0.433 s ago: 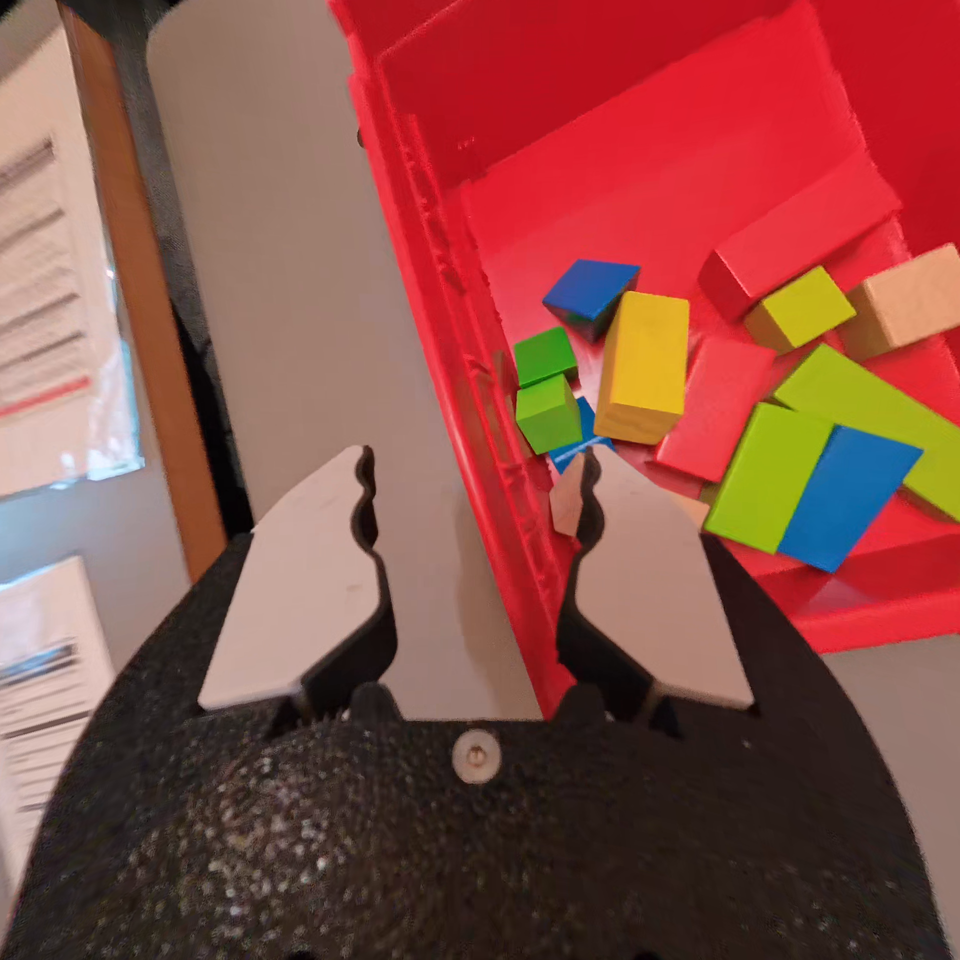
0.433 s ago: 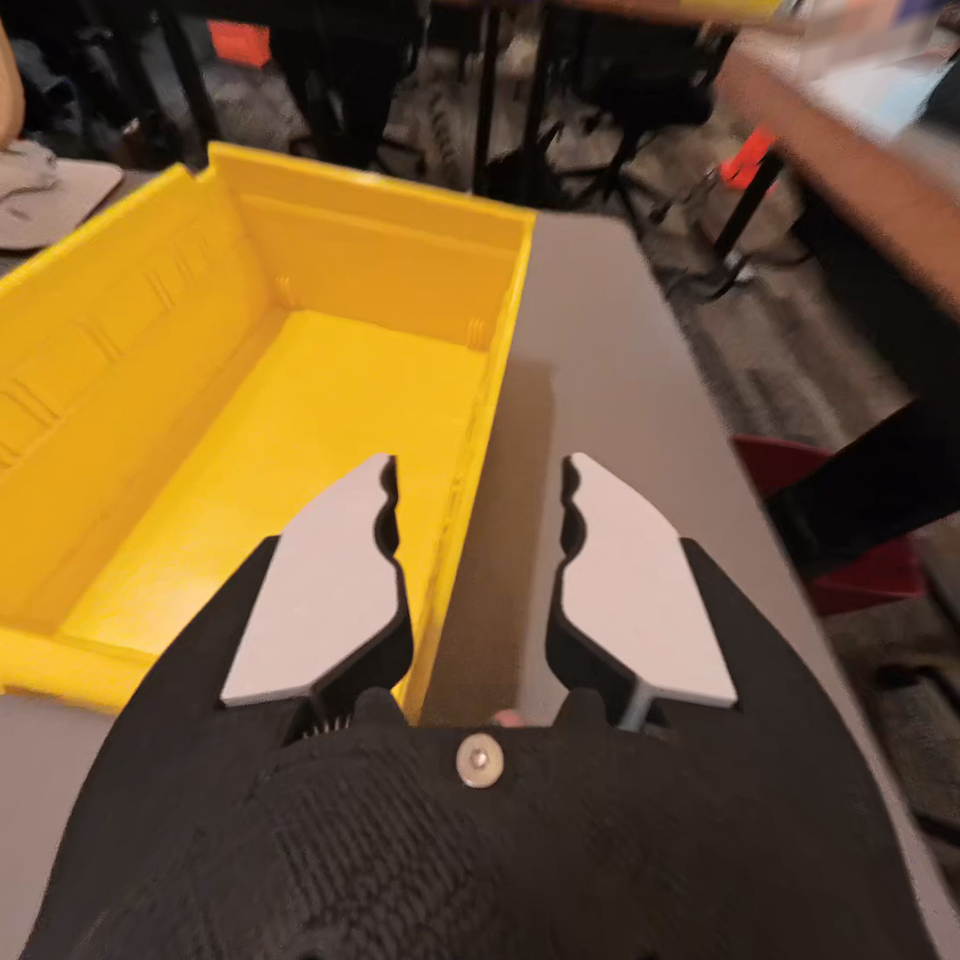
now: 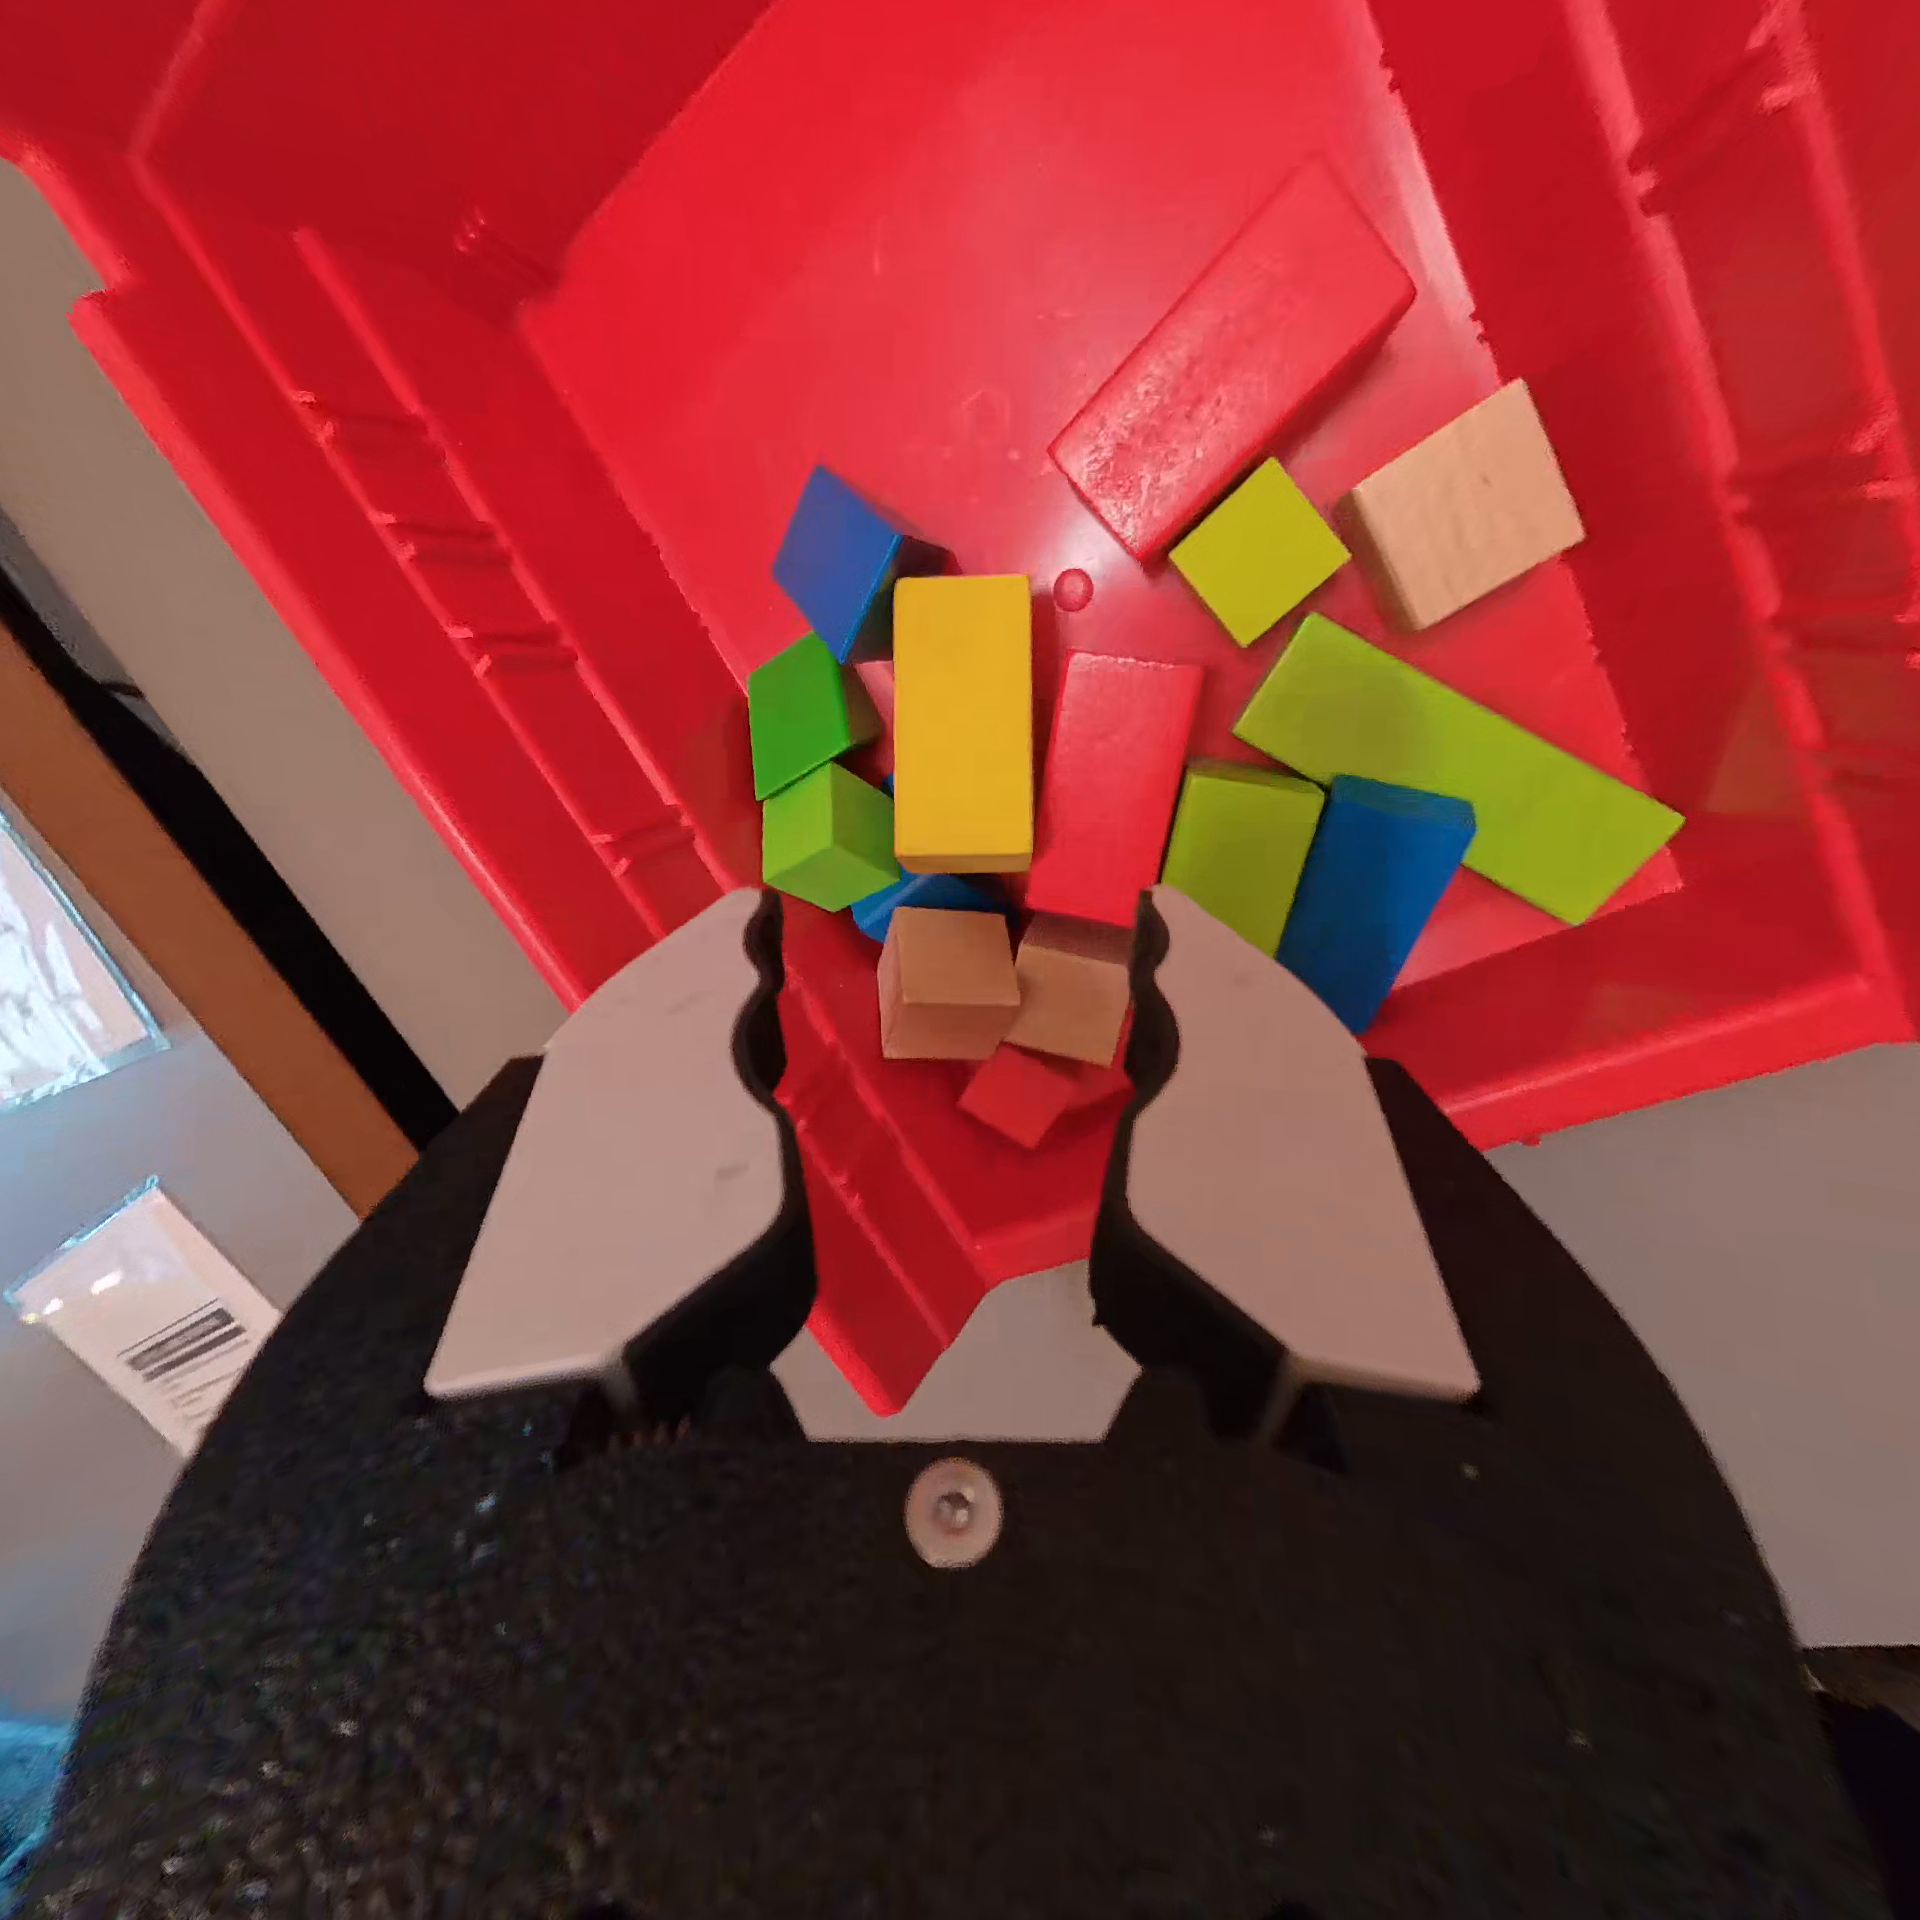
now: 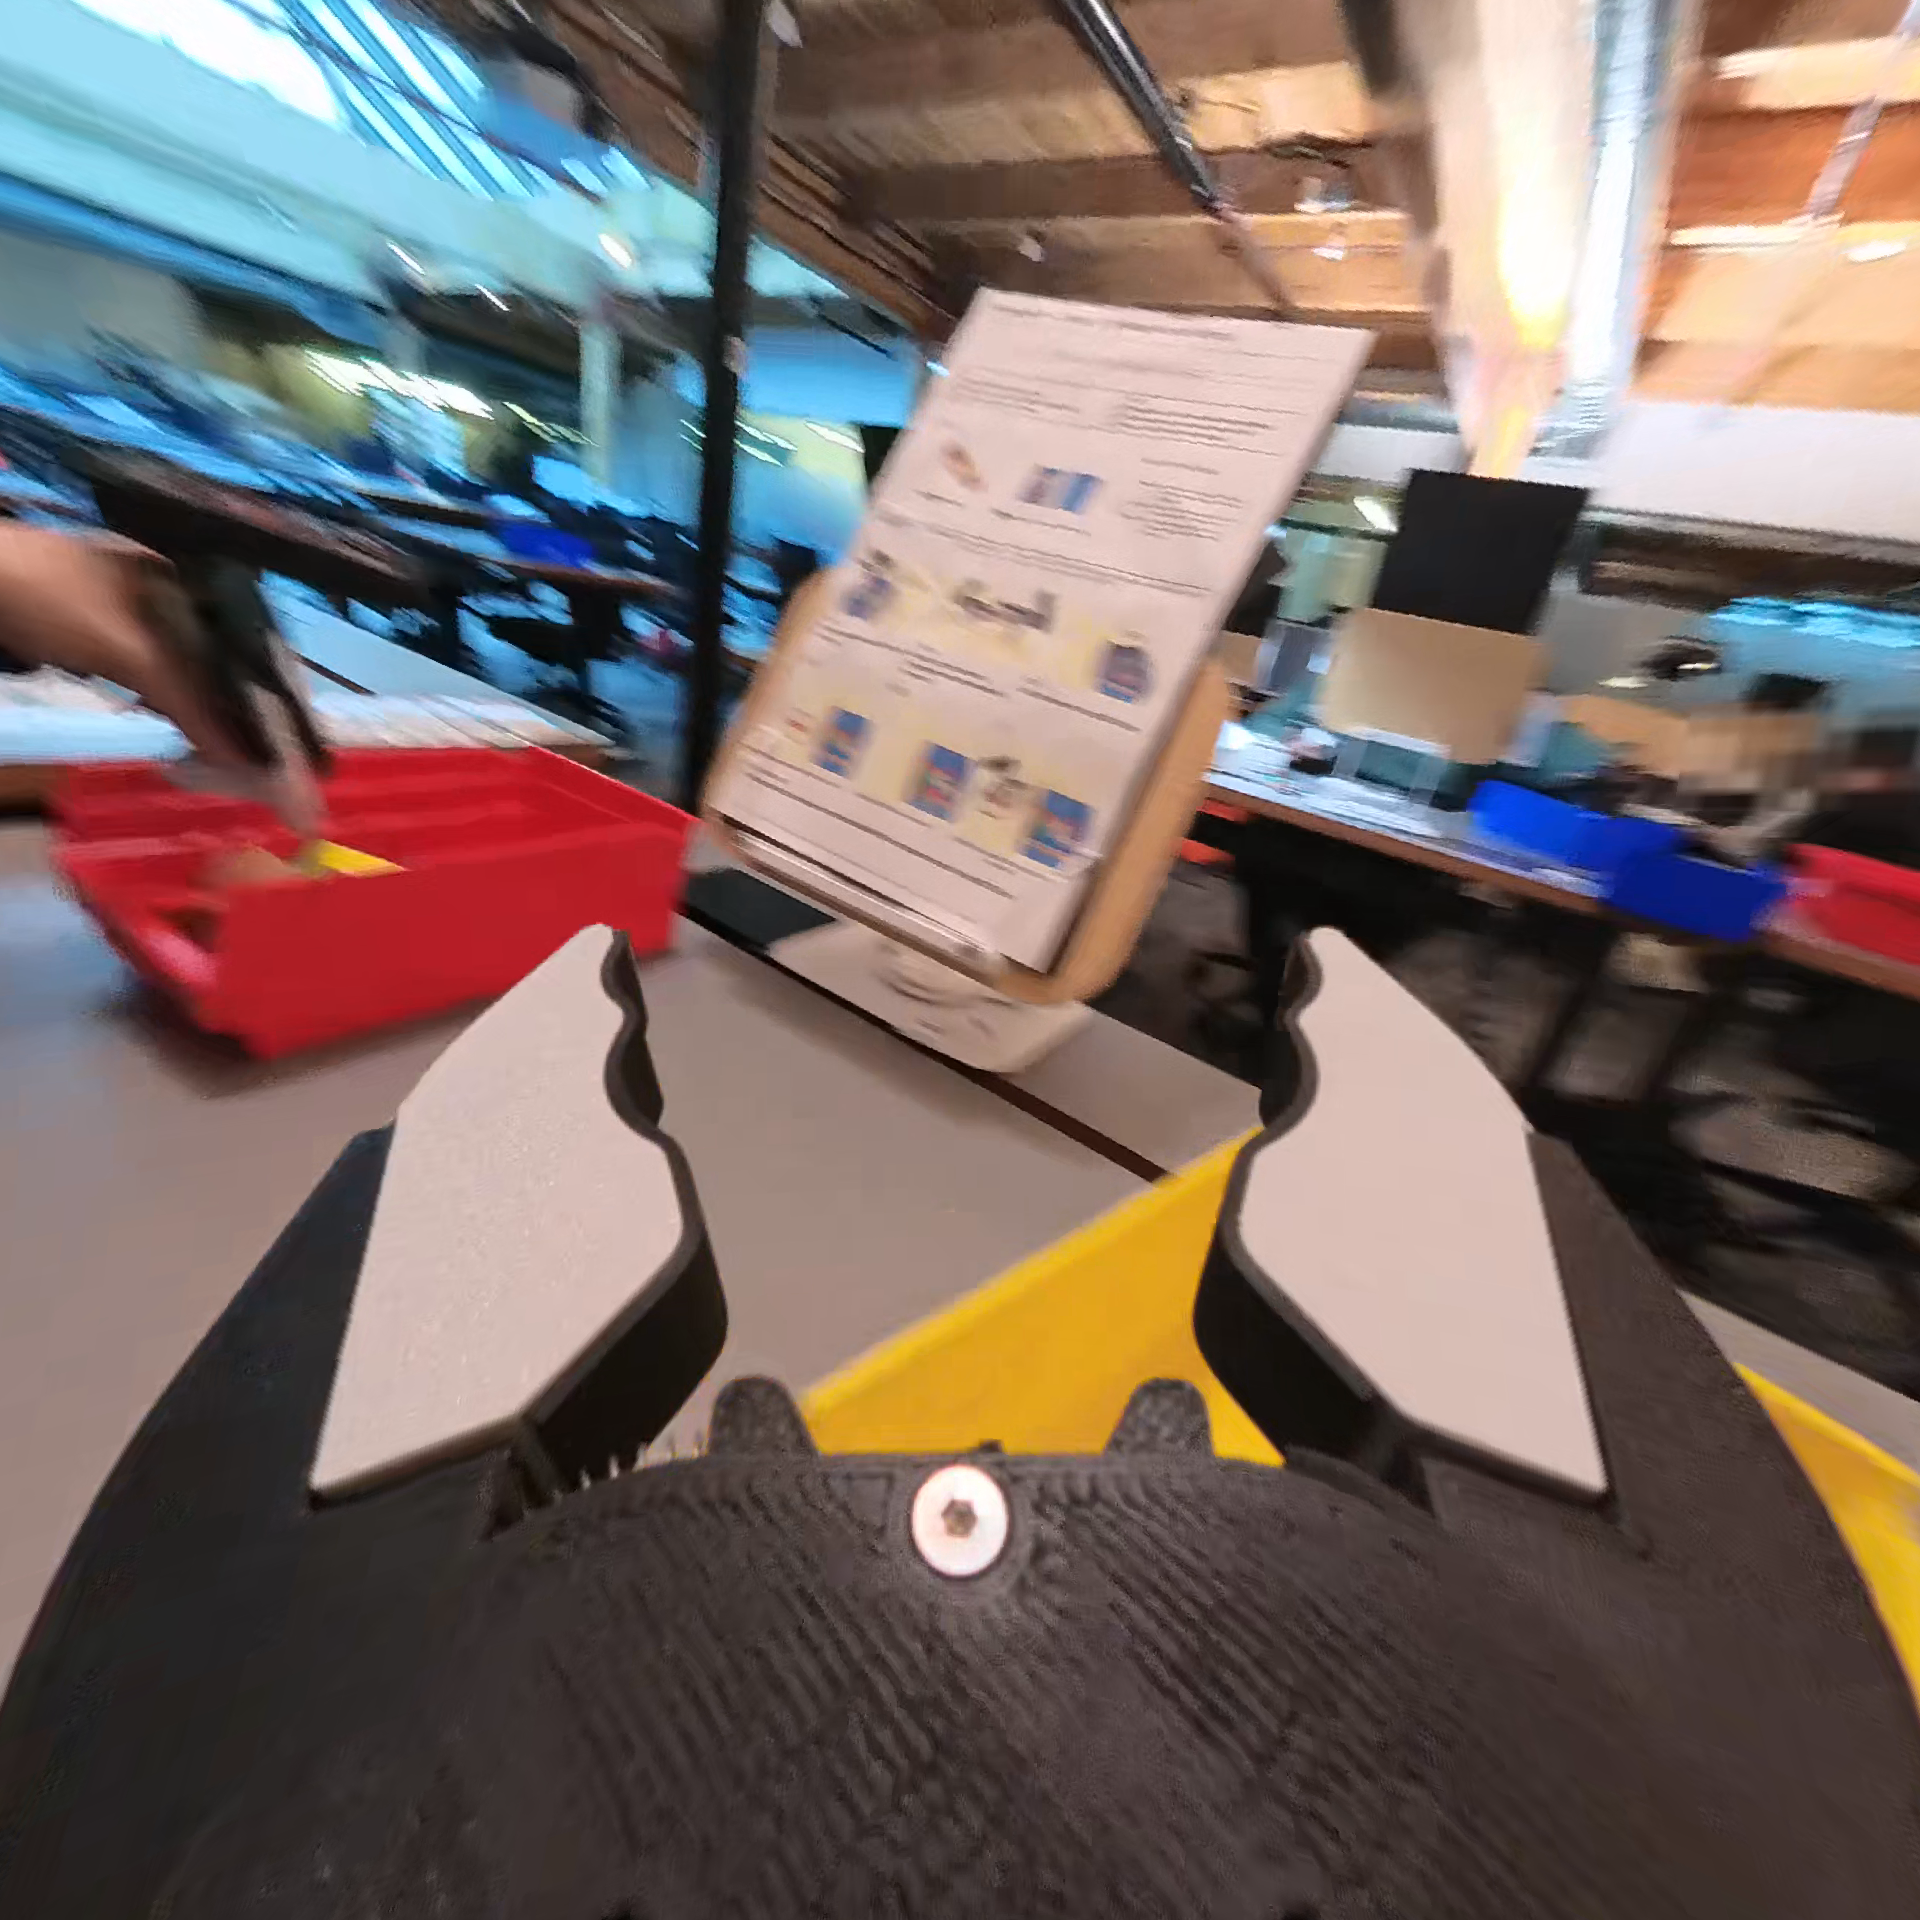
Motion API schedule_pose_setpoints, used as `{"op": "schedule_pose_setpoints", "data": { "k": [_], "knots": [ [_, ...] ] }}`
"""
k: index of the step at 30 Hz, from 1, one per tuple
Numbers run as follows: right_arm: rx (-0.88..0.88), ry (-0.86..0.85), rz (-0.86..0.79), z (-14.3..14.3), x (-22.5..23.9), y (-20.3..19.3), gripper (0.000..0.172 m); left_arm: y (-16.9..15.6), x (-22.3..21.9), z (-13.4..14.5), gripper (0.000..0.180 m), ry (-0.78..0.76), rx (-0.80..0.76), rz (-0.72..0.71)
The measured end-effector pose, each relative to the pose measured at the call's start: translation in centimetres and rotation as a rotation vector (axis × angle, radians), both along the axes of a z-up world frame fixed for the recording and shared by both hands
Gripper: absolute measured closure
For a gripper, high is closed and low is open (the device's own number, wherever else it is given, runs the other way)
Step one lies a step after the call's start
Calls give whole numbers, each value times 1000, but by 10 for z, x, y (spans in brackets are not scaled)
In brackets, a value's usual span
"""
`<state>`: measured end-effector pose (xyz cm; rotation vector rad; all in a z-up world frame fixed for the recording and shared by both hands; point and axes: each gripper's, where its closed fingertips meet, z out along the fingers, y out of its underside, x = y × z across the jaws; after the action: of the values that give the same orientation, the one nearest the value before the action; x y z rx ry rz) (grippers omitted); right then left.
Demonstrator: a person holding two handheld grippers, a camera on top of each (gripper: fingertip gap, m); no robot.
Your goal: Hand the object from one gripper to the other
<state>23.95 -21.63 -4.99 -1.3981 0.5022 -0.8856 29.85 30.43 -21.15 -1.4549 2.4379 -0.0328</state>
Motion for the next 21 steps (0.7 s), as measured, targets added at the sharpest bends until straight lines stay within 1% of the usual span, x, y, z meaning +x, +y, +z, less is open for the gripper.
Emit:
{"op": "schedule_pose_setpoints", "data": {
  "k": [1,3,5,7,10,15,19,21],
  "knots": [
    [39,3,63,3,-4,15,57,0,1,-1,118,21,22,6],
    [86,5,141,6,-10,37,57,1,3,-5,120,64,71,4],
    [101,20,183,6,-12,52,56,3,7,-9,124,93,111,-9],
    [108,34,211,6,-14,61,57,1,10,-15,129,116,106,-8],
    [104,38,198,4,-12,62,57,0,13,-23,126,141,93,18],
    [133,58,197,2,-8,57,59,13,13,-41,125,197,138,42],
    [187,91,198,0,-3,53,60,9,15,-49,148,183,80,57],
    [204,112,210,-1,-3,54,61,9,13,-49,148,179,95,30]
  ]
}}
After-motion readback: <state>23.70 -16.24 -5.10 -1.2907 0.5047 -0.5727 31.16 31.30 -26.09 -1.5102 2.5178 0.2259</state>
